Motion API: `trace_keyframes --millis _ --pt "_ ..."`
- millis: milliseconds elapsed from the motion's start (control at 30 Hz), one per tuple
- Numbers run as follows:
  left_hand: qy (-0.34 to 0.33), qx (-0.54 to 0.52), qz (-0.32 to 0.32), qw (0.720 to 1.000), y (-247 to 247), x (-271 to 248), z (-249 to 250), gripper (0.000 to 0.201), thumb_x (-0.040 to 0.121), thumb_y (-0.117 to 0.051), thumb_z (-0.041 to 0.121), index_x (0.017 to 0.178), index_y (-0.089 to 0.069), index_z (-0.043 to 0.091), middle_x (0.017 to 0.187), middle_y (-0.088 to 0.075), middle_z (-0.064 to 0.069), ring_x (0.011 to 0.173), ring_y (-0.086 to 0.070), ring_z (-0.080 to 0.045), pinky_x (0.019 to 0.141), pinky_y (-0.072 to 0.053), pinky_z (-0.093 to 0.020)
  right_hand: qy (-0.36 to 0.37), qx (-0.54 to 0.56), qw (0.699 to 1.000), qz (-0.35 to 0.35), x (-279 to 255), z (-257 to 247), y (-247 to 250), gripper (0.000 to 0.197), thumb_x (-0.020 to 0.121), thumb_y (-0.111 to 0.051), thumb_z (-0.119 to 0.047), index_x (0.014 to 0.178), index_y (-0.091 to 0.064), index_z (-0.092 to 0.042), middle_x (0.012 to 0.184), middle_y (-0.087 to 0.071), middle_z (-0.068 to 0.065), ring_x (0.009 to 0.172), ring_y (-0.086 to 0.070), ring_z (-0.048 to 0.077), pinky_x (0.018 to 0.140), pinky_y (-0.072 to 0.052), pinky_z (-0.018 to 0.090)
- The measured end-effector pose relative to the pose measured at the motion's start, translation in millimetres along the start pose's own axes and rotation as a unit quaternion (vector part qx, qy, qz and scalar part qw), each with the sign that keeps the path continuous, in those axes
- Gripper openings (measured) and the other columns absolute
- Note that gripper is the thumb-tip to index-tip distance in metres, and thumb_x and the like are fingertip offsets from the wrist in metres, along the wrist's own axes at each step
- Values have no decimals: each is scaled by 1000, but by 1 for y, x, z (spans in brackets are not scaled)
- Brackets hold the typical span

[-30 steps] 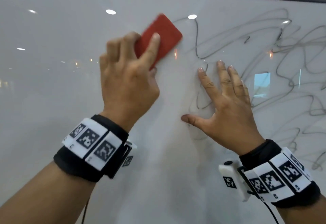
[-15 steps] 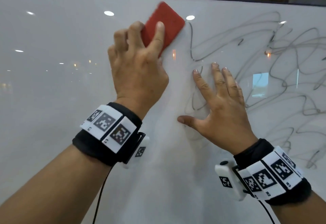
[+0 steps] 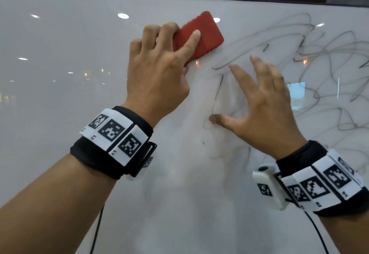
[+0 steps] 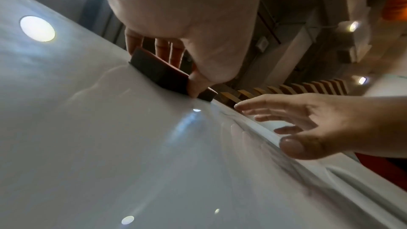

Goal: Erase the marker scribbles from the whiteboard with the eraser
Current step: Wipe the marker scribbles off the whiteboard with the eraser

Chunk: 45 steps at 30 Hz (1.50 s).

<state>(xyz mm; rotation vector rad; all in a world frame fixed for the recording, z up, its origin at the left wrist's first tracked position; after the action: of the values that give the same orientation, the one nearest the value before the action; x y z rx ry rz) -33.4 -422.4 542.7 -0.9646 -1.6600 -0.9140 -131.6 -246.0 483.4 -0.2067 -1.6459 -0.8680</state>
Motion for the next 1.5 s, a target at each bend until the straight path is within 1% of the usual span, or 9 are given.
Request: trace_keyframes --millis 133,300,433,600,767,933,1100,1267,1500 --pt "89 -33 8 995 0 5 10 63 86 -62 25 147 -45 26 137 -46 -11 125 -40 -37 97 -37 -47 -5 -34 998 -47 20 16 10 109 63 -55 -81 155 -13 -40 166 -3 7 151 -3 32 121 -14 56" --pt "-37 -4 -8 999 -3 -2 16 60 88 -60 25 146 -47 25 136 -47 -11 122 -41 -37 93 -38 -49 -1 -45 996 -75 21 25 5 114 63 -51 -85 157 -7 -41 167 4 4 152 2 28 120 -10 54" --pt "114 -31 3 993 1 12 7 64 88 -60 26 149 -42 26 138 -44 -12 127 -38 -38 97 -36 -47 6 -42 997 -70 20 27 3 112 64 -51 -86 157 -5 -42 167 4 3 153 3 27 120 -10 54" --pt "-31 -11 -10 999 -3 -15 19 60 86 -61 23 144 -49 25 134 -49 -12 120 -40 -37 90 -38 -48 8 -45 996 -74 20 29 2 111 66 -51 -85 156 -1 -43 167 8 1 153 7 25 121 -6 52" --pt "108 -33 12 994 -1 -16 9 63 85 -62 24 146 -47 26 134 -48 -12 121 -39 -38 91 -38 -48 12 -33 997 -70 18 30 0 109 68 -51 -85 156 -1 -44 167 9 0 153 8 25 121 -4 51" --pt "-56 -27 -9 998 -2 -34 12 58 84 -61 20 141 -53 28 133 -51 -9 118 -38 -33 91 -36 -47 10 -31 997 -70 18 31 -1 110 69 -54 -84 157 -3 -43 167 8 0 153 7 25 121 -4 51" --pt "60 -45 16 997 1 -27 1 59 85 -61 18 143 -52 23 131 -51 -16 118 -45 -39 94 -39 -49 11 -27 997 -66 18 32 0 109 69 -55 -84 157 -4 -43 167 7 1 153 5 27 120 -6 53" --pt "-95 -37 -7 995 -4 -54 20 55 86 -60 12 141 -55 19 129 -53 -17 115 -49 -38 91 -42 -49 9 -29 997 -68 16 31 0 110 68 -55 -84 157 -3 -42 167 8 0 153 5 26 120 -7 54" --pt "28 -44 10 999 -3 -40 14 58 86 -60 17 143 -51 21 132 -51 -18 115 -47 -41 92 -42 -48 9 -25 997 -72 14 32 0 110 68 -55 -84 157 -4 -43 167 8 -1 153 6 25 120 -6 53"
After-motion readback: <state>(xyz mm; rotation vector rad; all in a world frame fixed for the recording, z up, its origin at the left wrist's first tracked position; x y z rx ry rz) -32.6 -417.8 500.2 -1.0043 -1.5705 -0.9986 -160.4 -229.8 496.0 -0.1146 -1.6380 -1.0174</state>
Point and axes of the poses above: each hand's wrist, its own x-axis towards the middle knuckle, its own y-axis out of the back of the hand, z = x × y, the point moved 2 cm from there along x, towards the middle knuckle
